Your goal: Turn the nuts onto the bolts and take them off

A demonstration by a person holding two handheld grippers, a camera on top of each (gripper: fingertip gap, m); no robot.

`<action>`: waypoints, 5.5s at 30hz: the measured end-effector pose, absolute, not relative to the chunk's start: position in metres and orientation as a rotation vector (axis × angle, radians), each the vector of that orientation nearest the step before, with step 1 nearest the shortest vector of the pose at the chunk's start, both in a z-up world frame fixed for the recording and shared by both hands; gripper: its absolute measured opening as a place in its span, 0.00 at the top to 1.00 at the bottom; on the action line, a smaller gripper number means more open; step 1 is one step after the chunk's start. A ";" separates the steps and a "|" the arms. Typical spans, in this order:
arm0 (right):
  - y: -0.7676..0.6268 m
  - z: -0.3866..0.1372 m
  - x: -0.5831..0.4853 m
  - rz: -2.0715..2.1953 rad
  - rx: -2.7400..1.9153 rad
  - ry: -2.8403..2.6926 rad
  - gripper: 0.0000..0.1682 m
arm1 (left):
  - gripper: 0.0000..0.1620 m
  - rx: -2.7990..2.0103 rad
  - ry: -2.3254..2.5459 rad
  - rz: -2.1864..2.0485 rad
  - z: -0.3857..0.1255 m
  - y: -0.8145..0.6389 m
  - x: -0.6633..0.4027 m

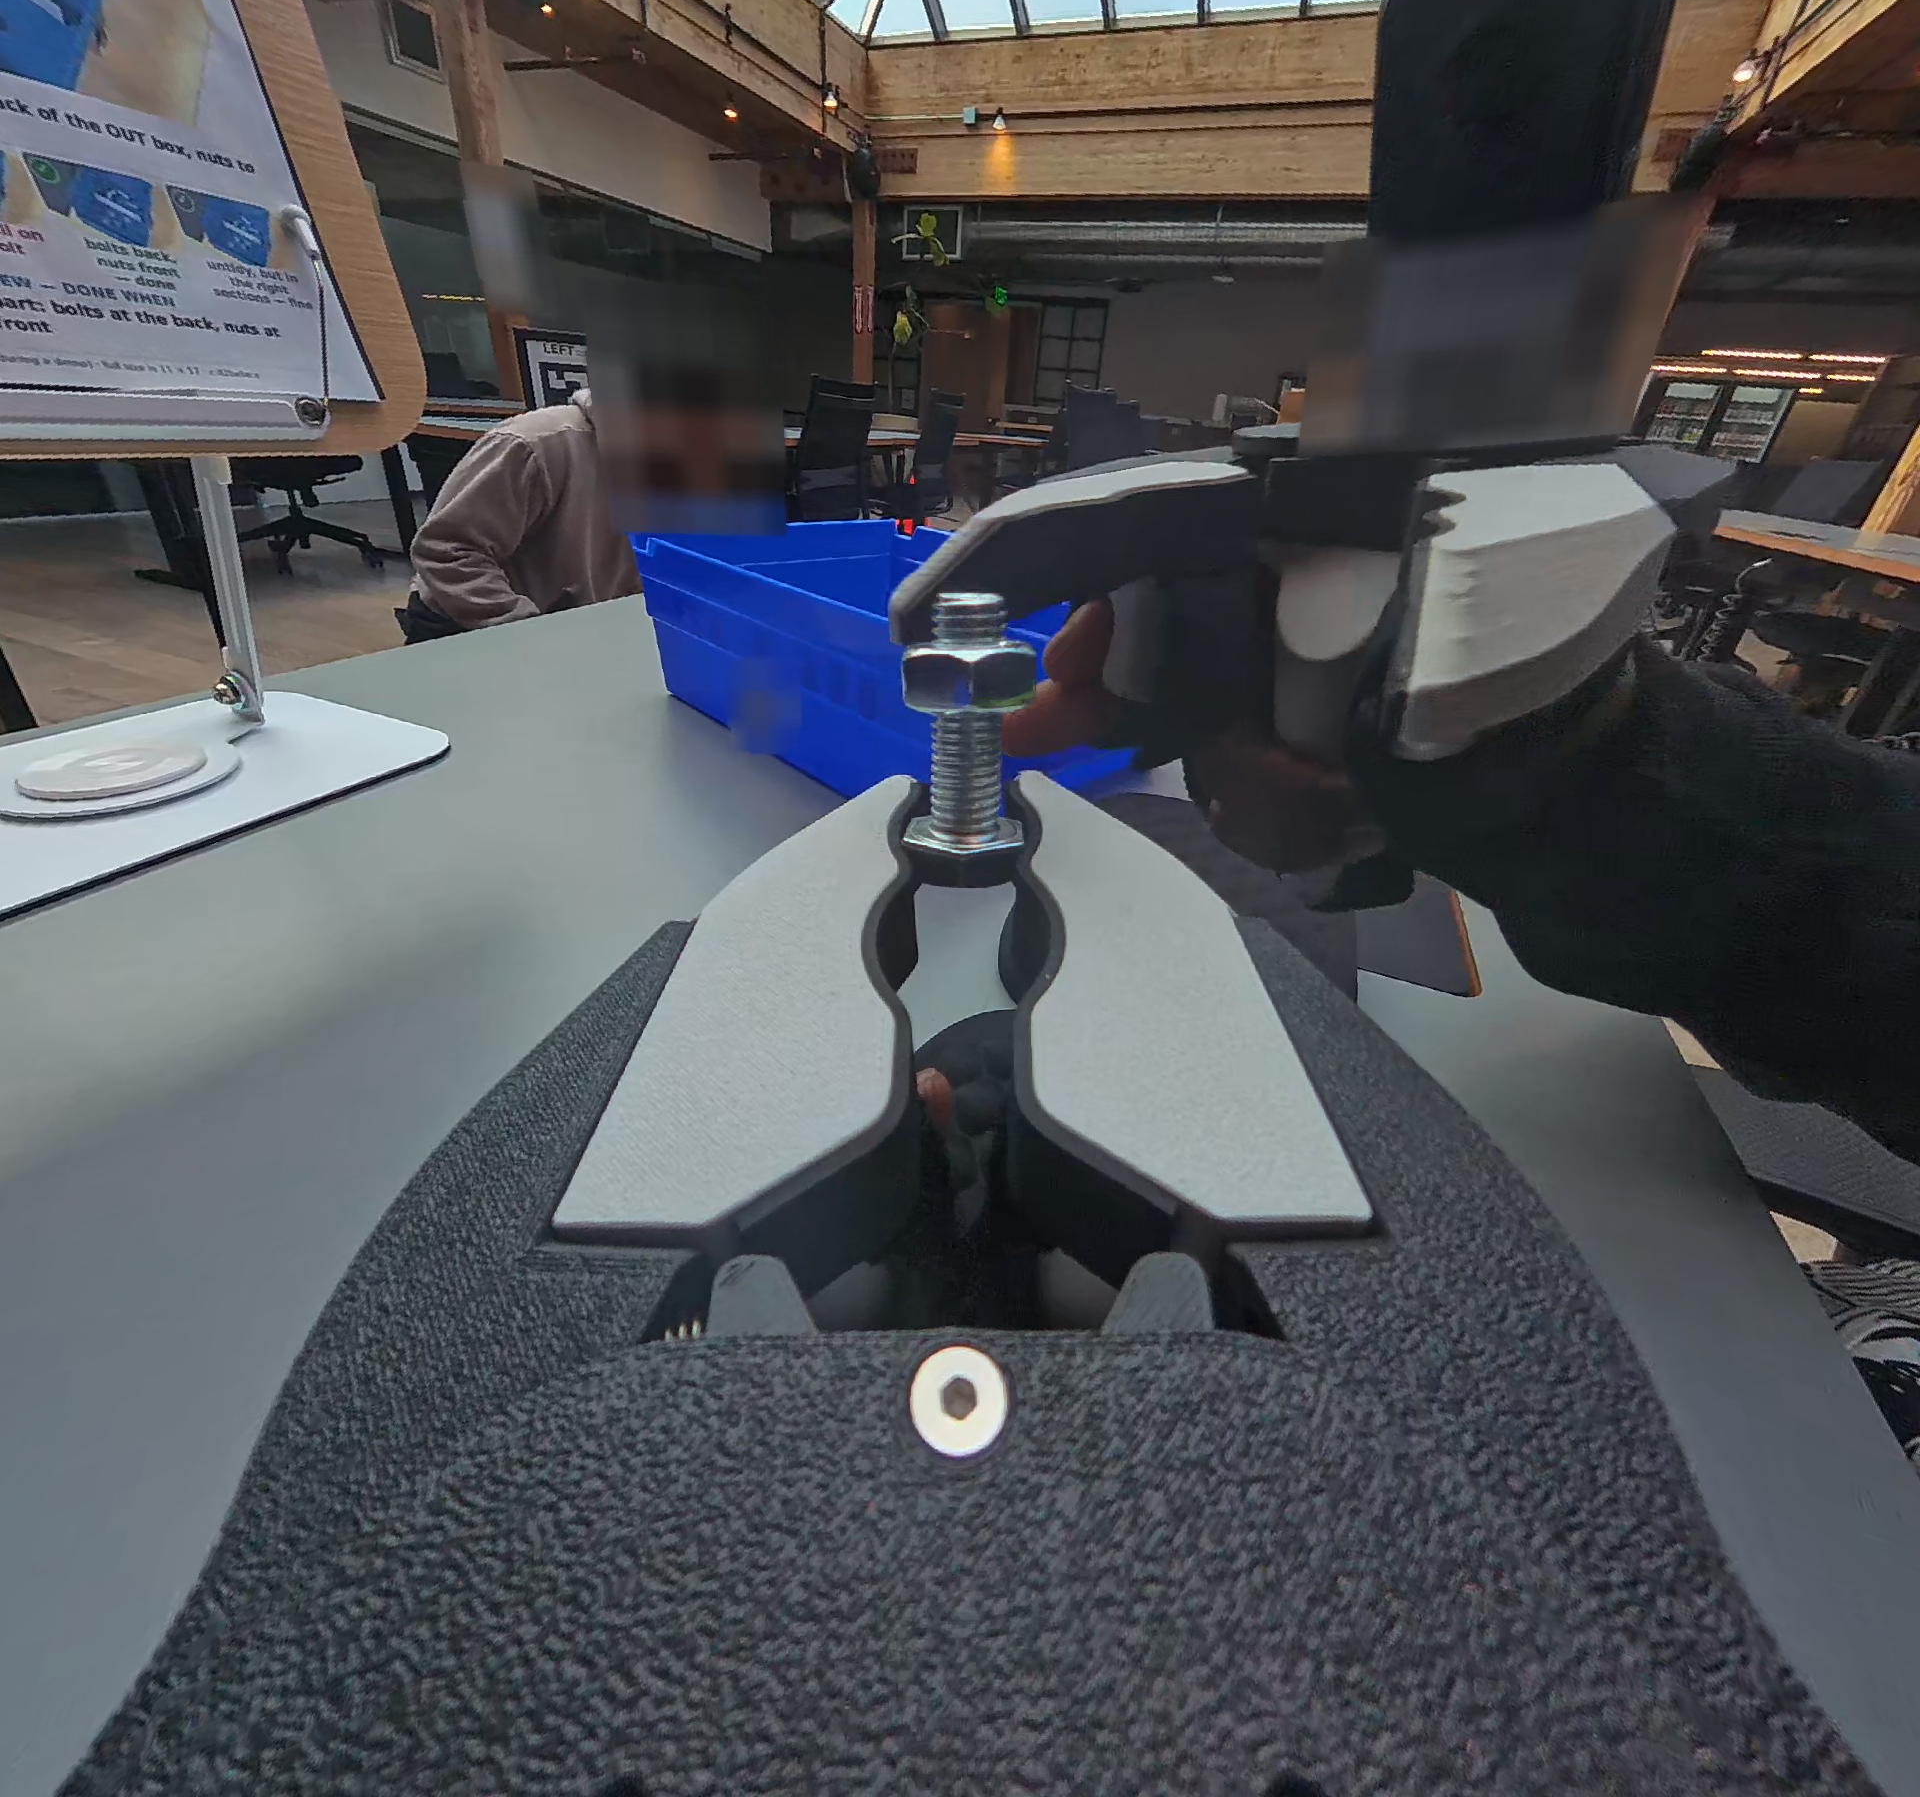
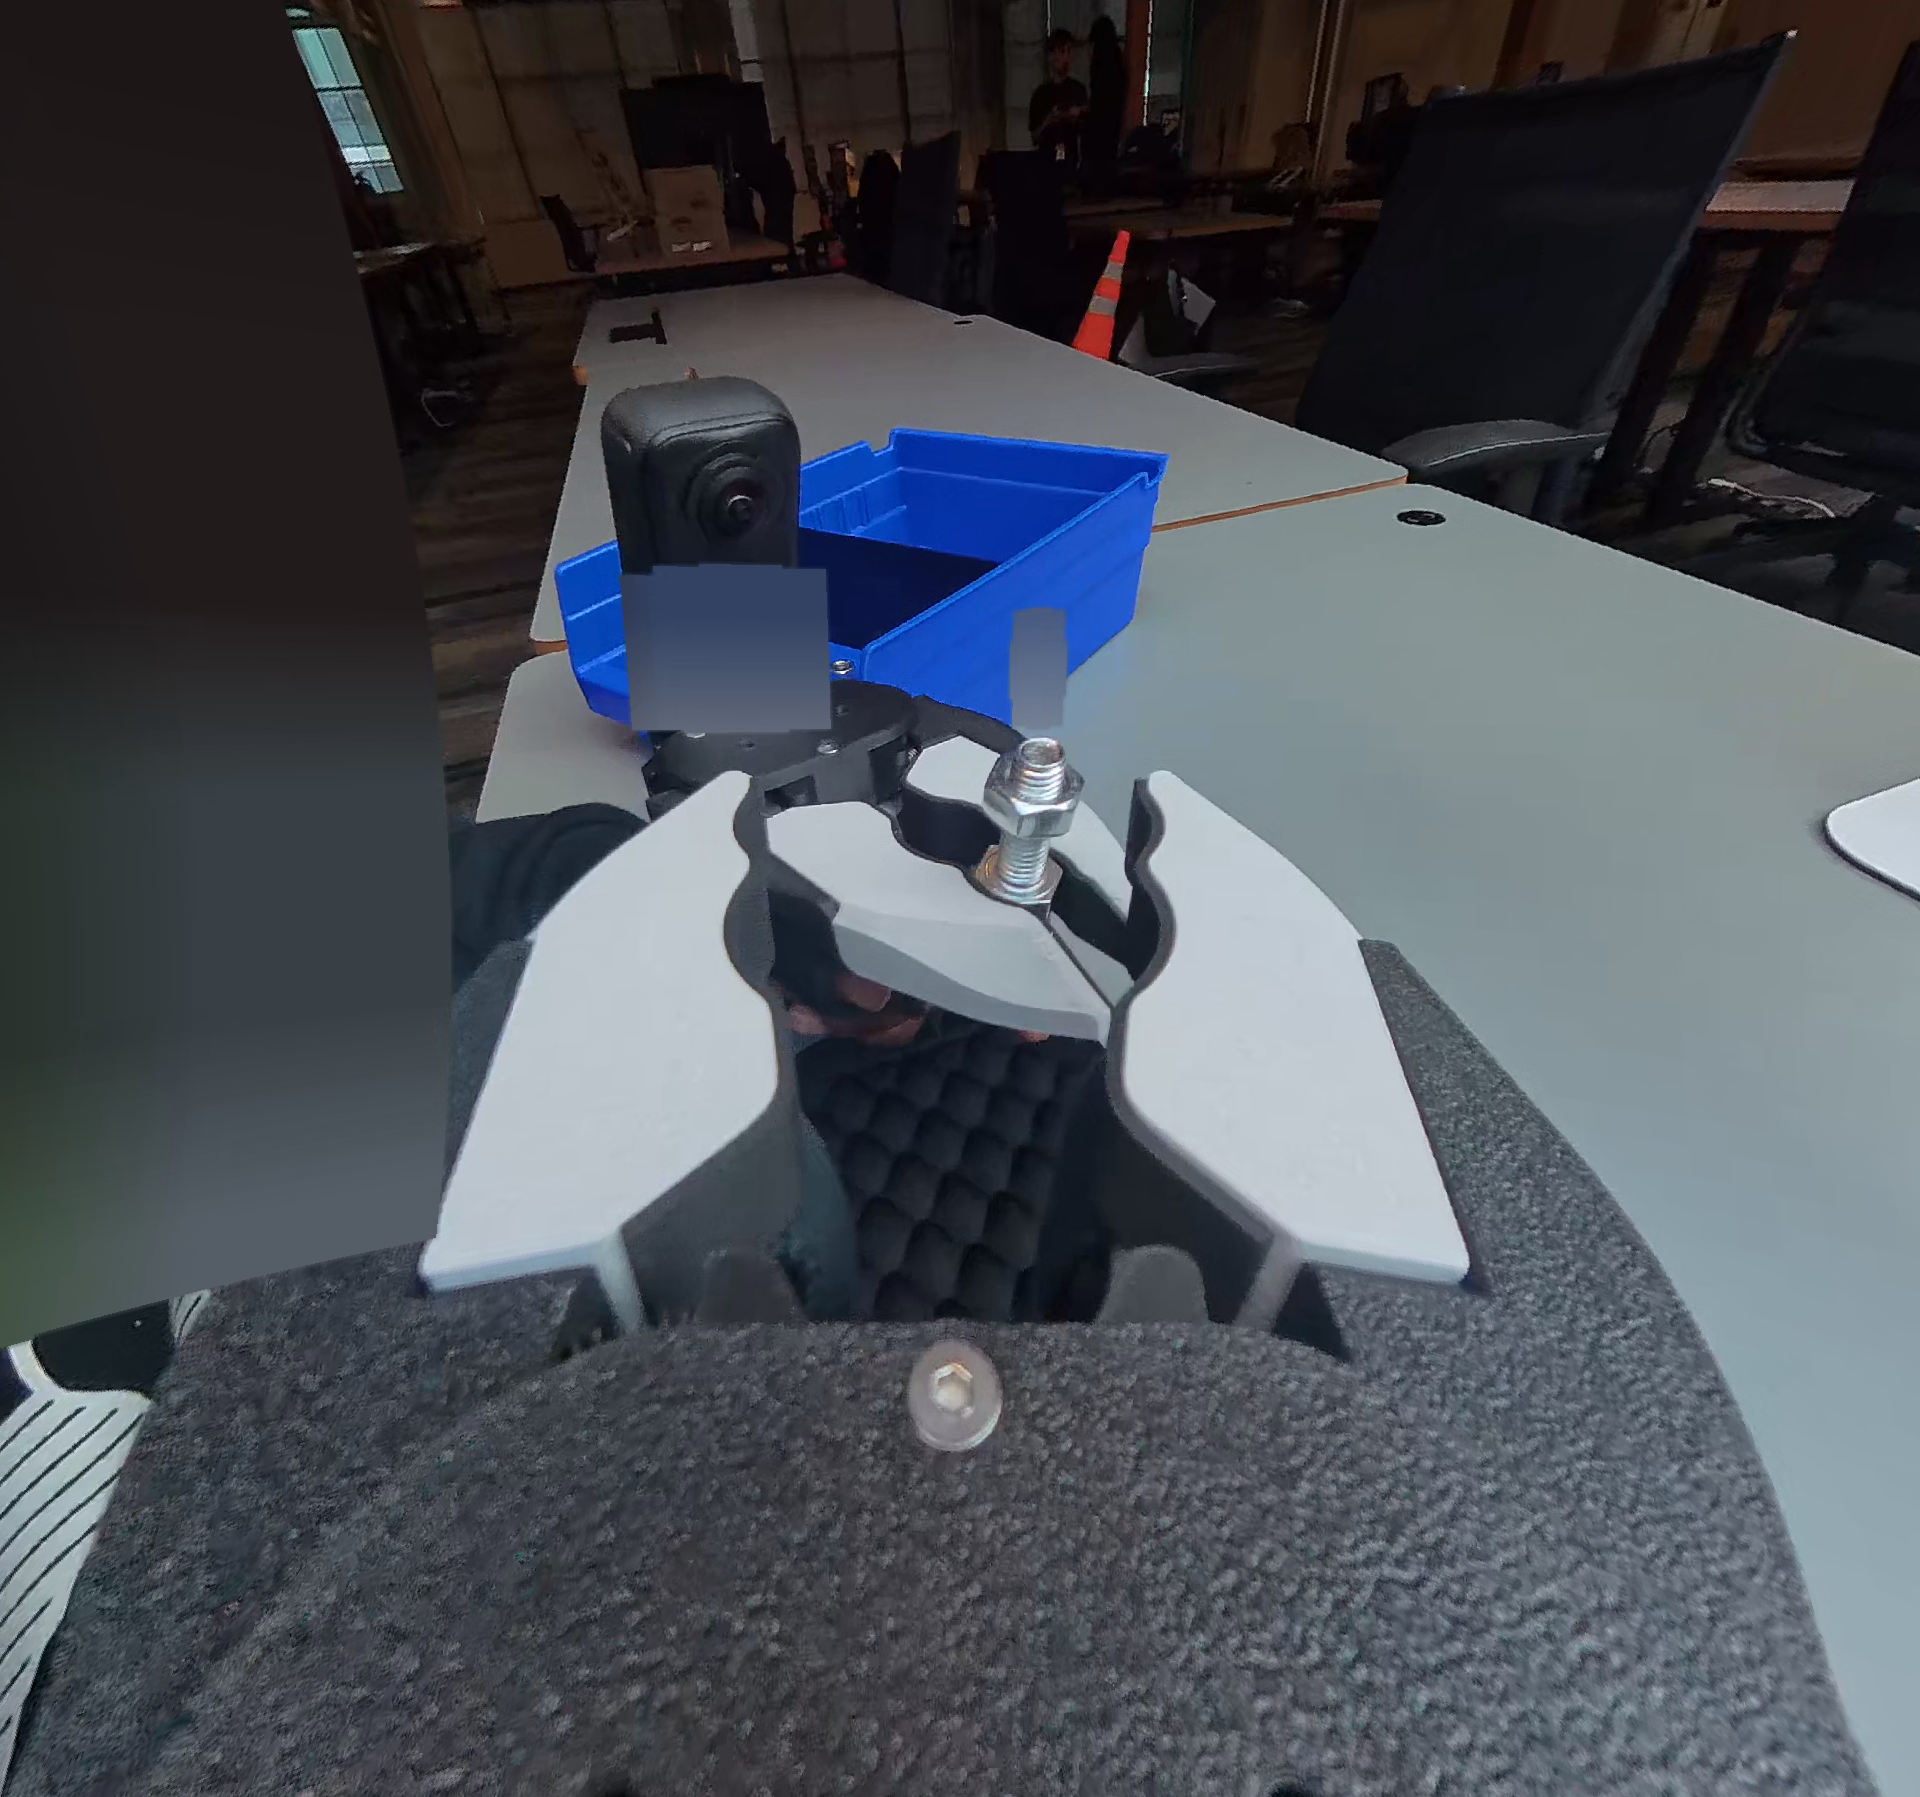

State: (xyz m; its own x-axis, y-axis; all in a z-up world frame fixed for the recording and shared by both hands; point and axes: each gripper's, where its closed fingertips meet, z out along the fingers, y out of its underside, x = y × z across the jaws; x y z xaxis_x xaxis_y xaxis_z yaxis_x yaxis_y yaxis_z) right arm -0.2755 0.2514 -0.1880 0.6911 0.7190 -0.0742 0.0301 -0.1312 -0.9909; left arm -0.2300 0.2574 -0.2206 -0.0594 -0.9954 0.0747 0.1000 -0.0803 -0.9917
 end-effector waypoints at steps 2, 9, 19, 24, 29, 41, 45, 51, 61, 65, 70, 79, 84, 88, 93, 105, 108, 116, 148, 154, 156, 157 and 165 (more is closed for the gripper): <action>0.259 -0.189 -0.281 0.678 -1.613 -0.637 0.60 | 0.92 -1.161 1.136 -1.357 -0.221 0.257 -0.230; 0.267 -0.196 -0.295 0.662 -1.640 -0.706 0.60 | 0.92 -1.168 1.135 -1.355 -0.221 0.258 -0.230; 0.217 -0.197 -0.279 0.709 -1.684 -0.746 0.71 | 0.92 -1.172 1.123 -1.350 -0.220 0.260 -0.231; 0.220 -0.185 -0.260 0.542 -1.691 -0.831 0.75 | 0.92 -1.167 1.131 -1.347 -0.220 0.258 -0.231; 0.231 -0.186 -0.245 0.288 -1.761 -1.342 0.95 | 0.92 -1.165 1.177 -1.318 -0.224 0.254 -0.228; 0.255 -0.191 -0.259 0.255 -1.964 -1.746 0.91 | 0.92 -1.162 1.205 -1.282 -0.227 0.253 -0.227; 0.255 -0.196 -0.262 0.260 -1.969 -1.763 0.95 | 0.92 -1.166 1.215 -1.270 -0.228 0.253 -0.227; 0.260 -0.189 -0.245 0.246 -1.986 -1.712 0.95 | 0.78 -1.172 1.156 -1.271 -0.224 0.259 -0.228; 0.299 -0.199 -0.026 -0.122 -2.544 -1.069 0.95 | 0.34 -1.192 1.001 -1.239 -0.215 0.276 -0.227; 0.296 -0.230 0.048 -0.146 -2.732 -0.778 0.95 | 0.35 -1.168 0.999 -1.244 -0.213 0.276 -0.228; 0.301 -0.263 0.097 -0.099 -2.794 -0.584 0.95 | 0.37 -1.156 1.008 -1.237 -0.214 0.276 -0.229; 0.321 -0.299 0.138 -0.136 -2.860 -0.439 0.95 | 0.42 -1.151 1.010 -1.258 -0.214 0.276 -0.229; 0.327 -0.307 0.142 -0.138 -2.877 -0.436 0.95 | 0.44 -1.153 1.017 -1.265 -0.215 0.276 -0.229; 0.329 -0.310 0.144 -0.150 -2.875 -0.426 0.95 | 0.44 -1.153 1.021 -1.264 -0.215 0.275 -0.228; 0.329 -0.294 0.141 -0.158 -2.818 -0.388 0.87 | 0.46 -1.149 1.057 -1.227 -0.217 0.273 -0.227; 0.287 -0.182 -0.010 0.145 -2.068 -0.356 0.65 | 0.51 -1.312 1.132 -0.968 -0.160 0.276 -0.306; 0.261 -0.180 -0.051 0.211 -1.997 -0.424 0.65 | 0.55 -1.459 1.112 -0.704 -0.150 0.326 -0.373; 0.221 -0.181 -0.083 0.212 -1.961 -0.479 0.67 | 0.71 -2.072 1.240 -0.279 -0.203 0.458 -0.522; 0.184 -0.172 -0.099 0.120 -1.947 -0.535 0.72 | 0.94 -2.326 1.612 -0.112 -0.190 0.501 -0.475; 0.178 -0.183 -0.114 0.164 -1.960 -0.535 0.73 | 0.94 -1.966 2.059 -0.160 -0.199 0.426 -0.336; 0.175 -0.185 -0.114 0.167 -1.964 -0.528 0.73 | 0.94 -1.854 2.182 -0.189 -0.219 0.397 -0.293; 0.174 -0.187 -0.114 0.171 -1.970 -0.523 0.73 | 0.94 -1.811 2.246 -0.206 -0.230 0.382 -0.276; 0.164 -0.193 -0.104 0.151 -1.991 -0.485 0.74 | 0.94 -1.651 2.505 -0.146 -0.293 0.327 -0.207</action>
State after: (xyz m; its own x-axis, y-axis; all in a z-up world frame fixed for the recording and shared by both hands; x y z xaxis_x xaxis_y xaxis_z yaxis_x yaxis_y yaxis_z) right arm -0.1041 0.1641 -0.1928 0.9105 0.3999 0.1049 0.2702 -0.3834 -0.8832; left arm -0.2071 0.3268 -0.2929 -0.3893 -0.9190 -0.0618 -0.9057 0.3941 -0.1563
